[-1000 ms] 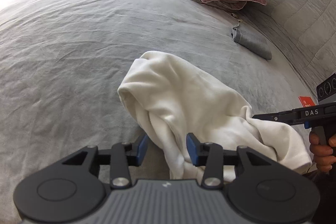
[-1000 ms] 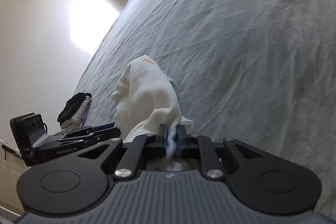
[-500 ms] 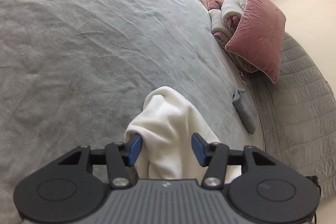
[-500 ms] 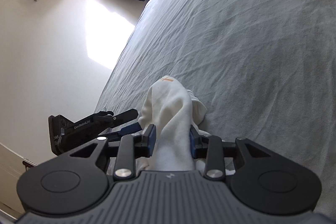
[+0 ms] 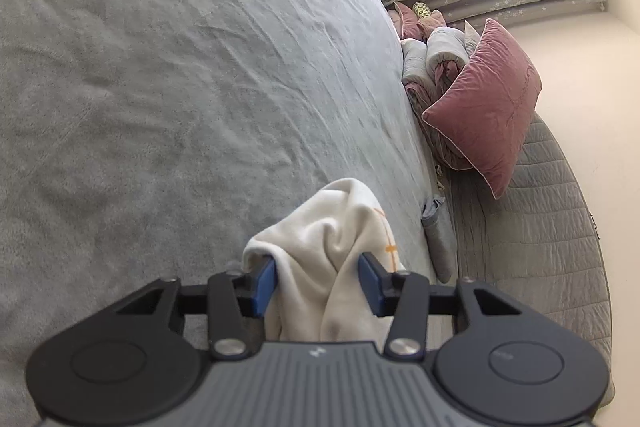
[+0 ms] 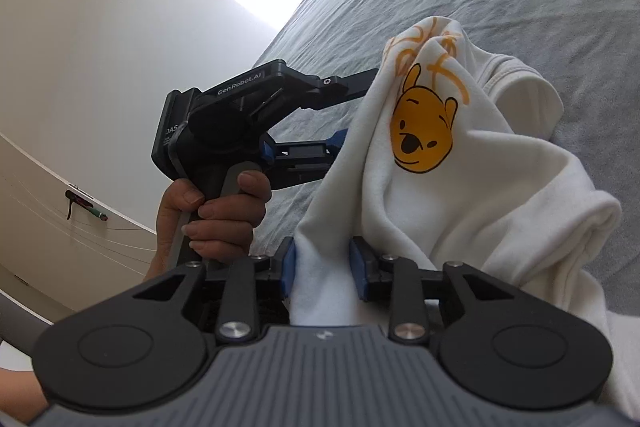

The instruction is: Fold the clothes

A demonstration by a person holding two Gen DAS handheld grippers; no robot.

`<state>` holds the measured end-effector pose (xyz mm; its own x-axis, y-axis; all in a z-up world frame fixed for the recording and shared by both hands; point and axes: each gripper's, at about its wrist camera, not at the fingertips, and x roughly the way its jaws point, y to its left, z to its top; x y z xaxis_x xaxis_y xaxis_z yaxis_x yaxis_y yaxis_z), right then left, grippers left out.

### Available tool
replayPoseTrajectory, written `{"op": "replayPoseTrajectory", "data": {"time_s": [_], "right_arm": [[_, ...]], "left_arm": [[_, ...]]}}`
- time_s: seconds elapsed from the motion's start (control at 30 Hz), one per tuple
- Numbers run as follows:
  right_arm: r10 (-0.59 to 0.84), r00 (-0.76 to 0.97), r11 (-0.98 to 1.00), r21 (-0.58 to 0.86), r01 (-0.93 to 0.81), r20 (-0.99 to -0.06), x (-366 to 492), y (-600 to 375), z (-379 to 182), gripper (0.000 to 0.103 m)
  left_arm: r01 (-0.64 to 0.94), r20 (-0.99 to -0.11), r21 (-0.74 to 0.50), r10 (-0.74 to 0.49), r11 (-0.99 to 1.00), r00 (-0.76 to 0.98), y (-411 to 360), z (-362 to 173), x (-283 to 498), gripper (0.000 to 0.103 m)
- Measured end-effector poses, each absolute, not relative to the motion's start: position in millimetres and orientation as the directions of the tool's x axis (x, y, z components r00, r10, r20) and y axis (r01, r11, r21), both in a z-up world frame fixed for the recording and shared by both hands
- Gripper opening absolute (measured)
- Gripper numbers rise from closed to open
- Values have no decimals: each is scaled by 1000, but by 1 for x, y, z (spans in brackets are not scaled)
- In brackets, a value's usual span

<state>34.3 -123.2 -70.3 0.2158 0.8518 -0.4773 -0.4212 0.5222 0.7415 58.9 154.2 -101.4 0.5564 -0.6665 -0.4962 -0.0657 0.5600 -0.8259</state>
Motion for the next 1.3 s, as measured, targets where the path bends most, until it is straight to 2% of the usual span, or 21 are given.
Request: {"op": "replayPoseTrajectory", "data": {"time_s": [0.07,0.1,0.13,0.17,0.23,0.33,0.47,0.6,0.7,0.77,0.8,0.83,1.07,1.3], "right_arm": [[839,220,540,713,-446,-498,32,-120,-68,32],[834,216,545,703,-457,-507,30,-120,-63,35],[835,217,543,699,-465,-505,29,-124,-55,39],[836,217,542,695,-474,-504,29,-128,-46,42],[837,223,540,686,-488,-500,28,-136,-30,56],[825,308,564,669,-484,-474,31,-160,-17,56],[759,429,644,663,-381,-490,44,-190,-21,57],[641,488,750,617,-238,-592,55,-208,-40,57],[607,423,776,615,-136,-672,59,-214,-61,57],[632,376,755,648,-101,-677,60,-215,-72,48],[647,364,740,666,-90,-670,60,-215,-76,23],[656,370,730,678,-89,-658,60,-215,-77,16],[580,570,767,627,-139,-583,51,-217,-38,12],[366,815,876,463,-138,-449,47,-225,15,11]], "left_arm": [[-41,-513,-801,-649,597,562,152,-98,58,27],[-29,-521,-788,-640,616,564,151,-96,57,15],[-16,-529,-774,-631,633,567,150,-94,57,13],[-4,-536,-759,-622,651,571,149,-93,56,12],[20,-551,-729,-603,684,577,146,-89,55,10],[55,-570,-679,-574,732,588,143,-84,54,8],[93,-590,-616,-536,783,603,139,-77,52,7],[91,-599,-597,-519,797,609,138,-77,51,6],[84,-606,-589,-508,804,612,136,-76,50,6],[78,-608,-579,-494,812,621,131,-75,49,6],[75,-609,-574,-486,816,626,129,-74,49,5],[73,-610,-568,-479,820,631,127,-73,49,5],[87,-530,-485,-372,870,762,112,-39,30,4],[143,-418,-395,-316,907,852,99,19,39,4]]}}
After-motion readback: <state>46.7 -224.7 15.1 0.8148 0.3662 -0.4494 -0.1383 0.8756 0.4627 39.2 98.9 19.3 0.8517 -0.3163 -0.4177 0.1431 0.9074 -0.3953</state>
